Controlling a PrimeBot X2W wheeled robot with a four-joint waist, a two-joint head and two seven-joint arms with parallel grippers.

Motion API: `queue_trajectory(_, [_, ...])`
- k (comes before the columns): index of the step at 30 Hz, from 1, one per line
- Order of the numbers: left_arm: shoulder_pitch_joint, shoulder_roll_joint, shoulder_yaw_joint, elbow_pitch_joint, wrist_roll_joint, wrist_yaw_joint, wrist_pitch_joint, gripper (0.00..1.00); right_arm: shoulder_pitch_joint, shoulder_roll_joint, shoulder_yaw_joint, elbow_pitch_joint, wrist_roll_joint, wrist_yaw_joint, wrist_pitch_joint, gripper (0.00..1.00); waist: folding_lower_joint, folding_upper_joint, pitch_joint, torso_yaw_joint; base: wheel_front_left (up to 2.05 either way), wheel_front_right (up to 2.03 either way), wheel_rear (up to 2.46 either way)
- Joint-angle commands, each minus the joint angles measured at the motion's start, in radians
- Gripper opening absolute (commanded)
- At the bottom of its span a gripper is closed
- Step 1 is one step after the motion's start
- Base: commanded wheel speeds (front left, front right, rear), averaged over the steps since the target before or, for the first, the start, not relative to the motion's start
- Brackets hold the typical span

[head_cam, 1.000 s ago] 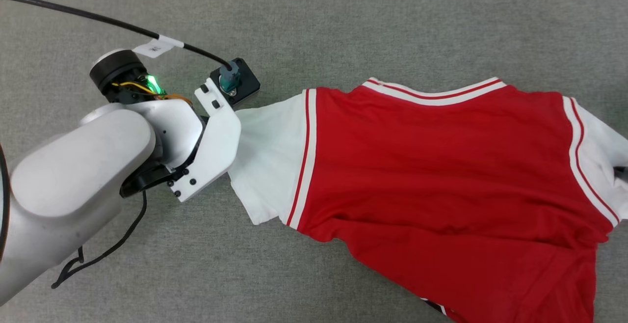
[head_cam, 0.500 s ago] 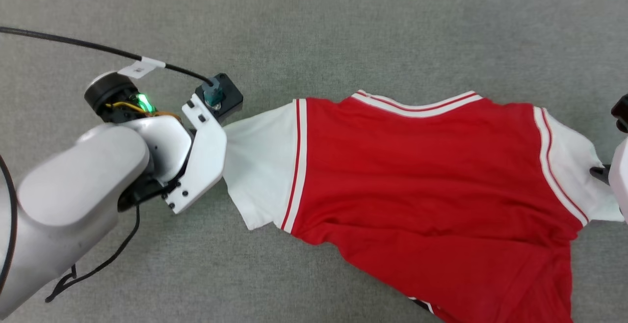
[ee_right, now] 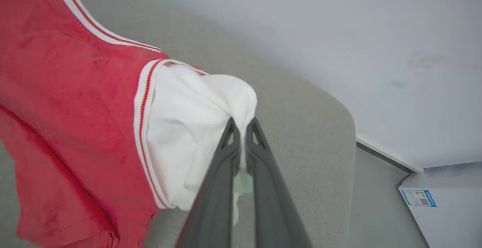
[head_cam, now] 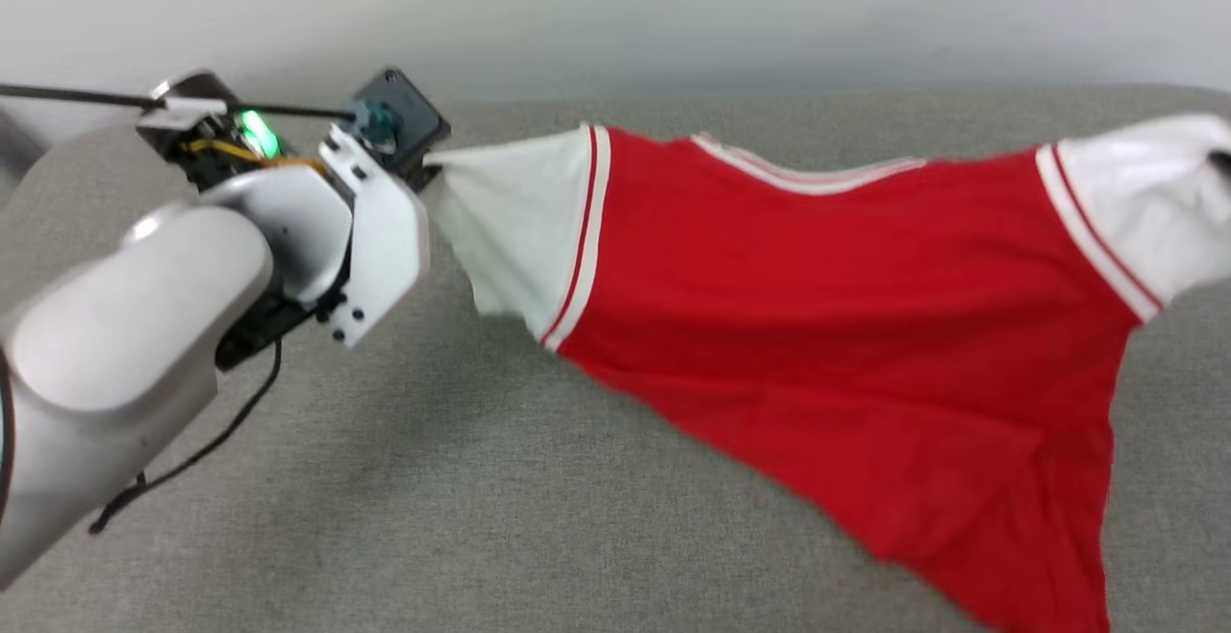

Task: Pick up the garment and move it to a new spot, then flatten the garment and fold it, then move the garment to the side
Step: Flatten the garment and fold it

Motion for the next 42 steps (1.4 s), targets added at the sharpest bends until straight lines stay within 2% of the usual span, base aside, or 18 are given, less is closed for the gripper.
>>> queue_trajectory(1, [-0.035, -0.007, 0.024, 0.000, 0.013, 0.017, -0.026, 0.00, -0.047, -0.004, -0.018, -0.008, -0.003, -0.001, -0.028, 0.00, 0.0000, 0.0000, -0.019, 0.005, 0.00, 0.00, 0.00])
queue_trajectory(6, [-0.139, -0.016, 0.082, 0.008, 0.042, 0.033, -0.079, 0.00, -0.160, 0.006, -0.038, -0.014, -0.059, -0.001, -0.067, 0.00, 0.0000, 0.0000, -0.015, 0.013, 0.00, 0.00, 0.00])
queue_trajectory(14, [-0.319, -0.059, 0.151, 0.100, 0.097, 0.052, -0.148, 0.00, -0.401, 0.070, -0.042, 0.037, -0.158, -0.001, -0.063, 0.00, 0.0000, 0.0000, 0.060, 0.021, 0.00, 0.00, 0.00])
queue_trajectory(15, [-0.376, -0.075, 0.165, 0.139, 0.122, 0.057, -0.174, 0.00, -0.479, 0.100, -0.037, 0.063, -0.187, -0.001, -0.061, 0.00, 0.0000, 0.0000, 0.094, 0.023, 0.00, 0.00, 0.00])
queue_trajectory(16, [-0.376, -0.075, 0.165, 0.139, 0.122, 0.057, -0.174, 0.00, -0.479, 0.100, -0.037, 0.063, -0.187, -0.001, -0.061, 0.00, 0.0000, 0.0000, 0.094, 0.023, 0.00, 0.00, 0.00])
queue_trajectory(23, [-0.574, -0.139, 0.211, 0.271, 0.184, 0.067, -0.261, 0.00, -0.756, 0.200, -0.012, 0.203, -0.305, -0.001, -0.100, 0.00, 0.0000, 0.0000, 0.222, 0.033, 0.00, 0.00, 0.00])
queue_trajectory(30, [-0.753, -0.173, 0.252, 0.379, 0.225, 0.086, -0.328, 0.00, -0.982, 0.278, -0.007, 0.346, -0.394, -0.001, -0.173, 0.00, 0.0000, 0.0000, 0.314, 0.036, 0.00, 0.00, 0.00])
queue_trajectory(37, [-0.847, -0.204, 0.270, 0.461, 0.224, 0.073, -0.373, 0.00, -1.125, 0.340, -0.002, 0.482, -0.449, -0.001, -0.270, 0.00, 0.0000, 0.0000, 0.340, 0.041, 0.00, 0.00, 0.00])
queue_trajectory(42, [-0.860, -0.222, 0.269, 0.510, 0.217, 0.053, -0.392, 0.00, -1.155, 0.371, 0.042, 0.560, -0.441, -0.001, -0.314, 0.00, 0.0000, 0.0000, 0.364, 0.040, 0.00, 0.00, 0.00])
